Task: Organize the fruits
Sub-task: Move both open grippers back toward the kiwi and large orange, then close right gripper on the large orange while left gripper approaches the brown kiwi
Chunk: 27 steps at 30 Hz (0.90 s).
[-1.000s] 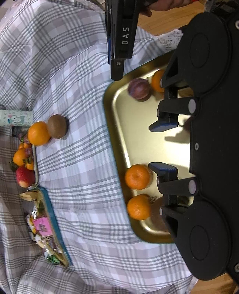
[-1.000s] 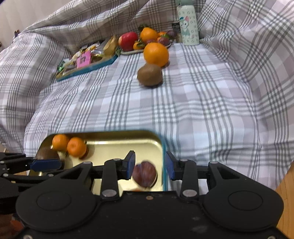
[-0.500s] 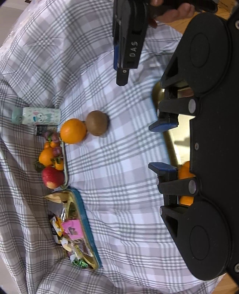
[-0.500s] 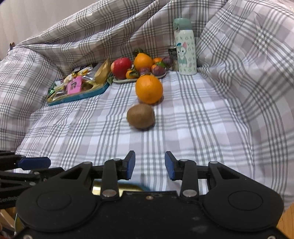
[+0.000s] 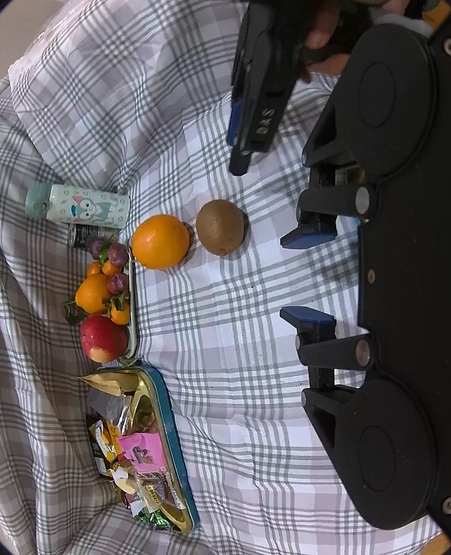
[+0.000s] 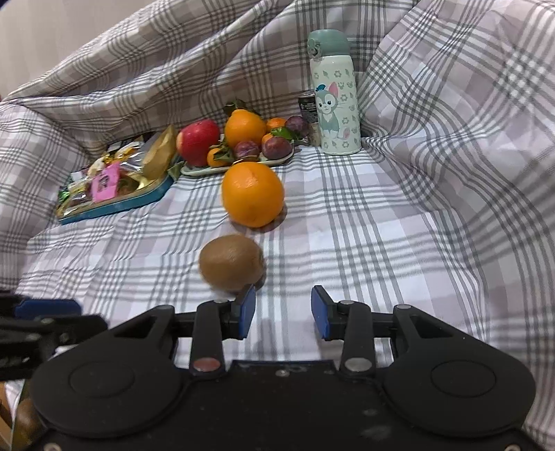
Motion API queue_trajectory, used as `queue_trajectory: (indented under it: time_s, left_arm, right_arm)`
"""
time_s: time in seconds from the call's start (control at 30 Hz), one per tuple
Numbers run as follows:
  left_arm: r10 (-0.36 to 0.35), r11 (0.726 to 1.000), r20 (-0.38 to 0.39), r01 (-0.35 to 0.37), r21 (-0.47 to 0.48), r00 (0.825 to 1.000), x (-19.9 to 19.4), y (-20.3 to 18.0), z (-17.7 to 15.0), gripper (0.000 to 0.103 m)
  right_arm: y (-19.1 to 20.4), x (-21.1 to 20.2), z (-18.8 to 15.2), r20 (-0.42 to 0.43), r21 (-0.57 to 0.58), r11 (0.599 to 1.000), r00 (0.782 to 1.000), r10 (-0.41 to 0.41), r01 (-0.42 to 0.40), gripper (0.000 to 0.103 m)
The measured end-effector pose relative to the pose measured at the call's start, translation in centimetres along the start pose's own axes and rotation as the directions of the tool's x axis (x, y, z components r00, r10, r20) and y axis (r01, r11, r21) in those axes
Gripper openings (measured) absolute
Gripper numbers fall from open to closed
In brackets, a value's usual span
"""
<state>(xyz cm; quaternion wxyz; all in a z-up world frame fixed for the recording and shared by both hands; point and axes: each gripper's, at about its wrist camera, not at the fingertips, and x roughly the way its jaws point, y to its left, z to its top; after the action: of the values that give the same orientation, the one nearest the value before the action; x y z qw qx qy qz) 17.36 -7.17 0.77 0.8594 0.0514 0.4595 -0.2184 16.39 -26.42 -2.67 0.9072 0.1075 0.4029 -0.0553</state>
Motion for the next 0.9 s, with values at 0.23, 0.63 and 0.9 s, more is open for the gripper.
queue_trajectory:
  time_s: [0.23, 0.63, 0.9]
  left_arm:
    - [0.02, 0.999, -0.033, -0.021, -0.028, 0.999, 1.0, 1.6, -0.3, 0.045]
    - [0.025, 0.996, -0.061, -0.031, -0.086, 0.998, 2.5, 3.8, -0.1, 0.045]
    - [0.039, 0.994, -0.072, -0.047, -0.101, 0.997, 2.9, 4.7, -0.2, 0.045]
  right_arm:
    - [0.0, 4.2, 1.3, -0.006, -0.014, 1.0, 1.0, -0.027, 0.027, 0.039]
    - [3.3, 5.1, 3.6, 0.037, -0.064, 0.992, 0.993, 0.109, -0.107, 0.038]
    - [6.8, 6.7, 4.5, -0.043, -0.063, 0.952, 0.954, 0.296, -0.298, 0.038]
